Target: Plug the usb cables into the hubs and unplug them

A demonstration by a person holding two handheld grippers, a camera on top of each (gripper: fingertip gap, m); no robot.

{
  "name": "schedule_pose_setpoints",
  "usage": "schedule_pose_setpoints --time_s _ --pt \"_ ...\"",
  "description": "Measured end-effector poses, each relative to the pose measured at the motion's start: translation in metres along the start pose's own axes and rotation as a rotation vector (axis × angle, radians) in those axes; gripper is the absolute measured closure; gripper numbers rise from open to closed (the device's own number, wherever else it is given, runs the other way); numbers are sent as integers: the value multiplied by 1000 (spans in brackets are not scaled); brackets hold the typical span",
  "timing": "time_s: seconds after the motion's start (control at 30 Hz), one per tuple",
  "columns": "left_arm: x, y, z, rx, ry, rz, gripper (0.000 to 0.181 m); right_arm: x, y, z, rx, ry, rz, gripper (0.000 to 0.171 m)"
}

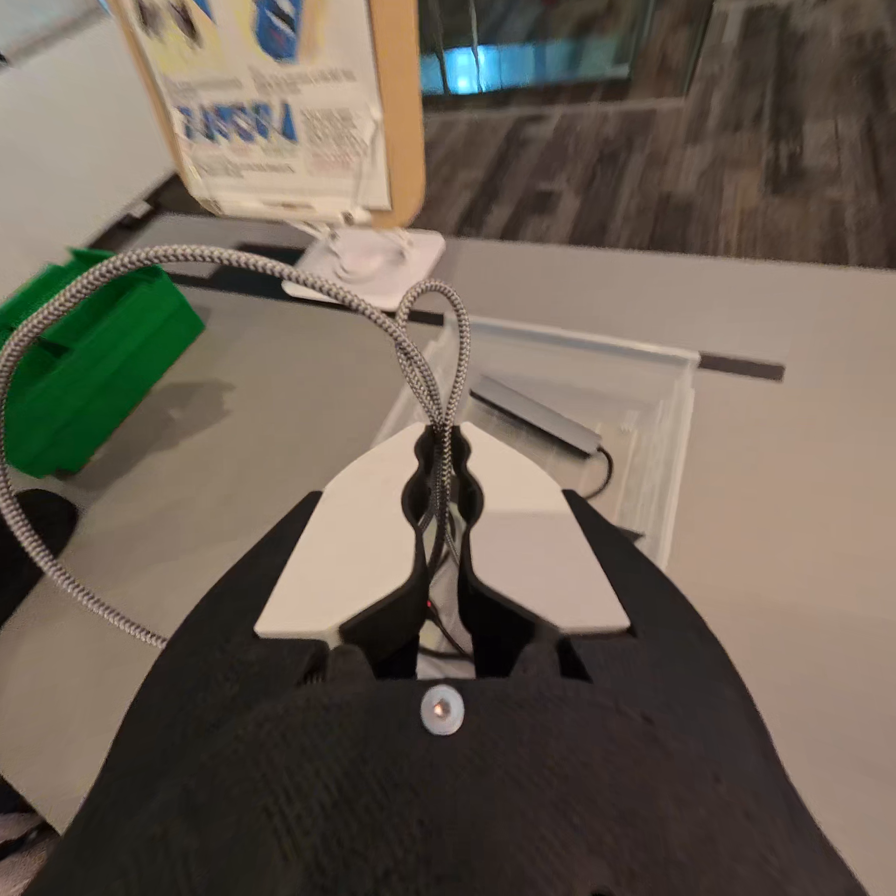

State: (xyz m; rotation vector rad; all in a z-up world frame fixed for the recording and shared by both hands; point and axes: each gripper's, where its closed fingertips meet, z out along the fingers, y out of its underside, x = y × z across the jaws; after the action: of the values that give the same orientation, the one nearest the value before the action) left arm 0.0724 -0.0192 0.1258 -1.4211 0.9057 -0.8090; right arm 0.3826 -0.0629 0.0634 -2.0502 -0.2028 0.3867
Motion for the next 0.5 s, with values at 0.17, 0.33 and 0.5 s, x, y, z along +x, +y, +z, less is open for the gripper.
schedule_pose_setpoints --time_s 0.17,0.33,0.5 --pt "0 1 1 -2 1 0 151 33 59 29 -312 67 -15 163" --pt "2 1 2 -3 4 1 151 55 127 47 -636 54 -101 163" --pt "2 1 2 -1 6 0 151 55 176 55 -845 -50 -152 163"
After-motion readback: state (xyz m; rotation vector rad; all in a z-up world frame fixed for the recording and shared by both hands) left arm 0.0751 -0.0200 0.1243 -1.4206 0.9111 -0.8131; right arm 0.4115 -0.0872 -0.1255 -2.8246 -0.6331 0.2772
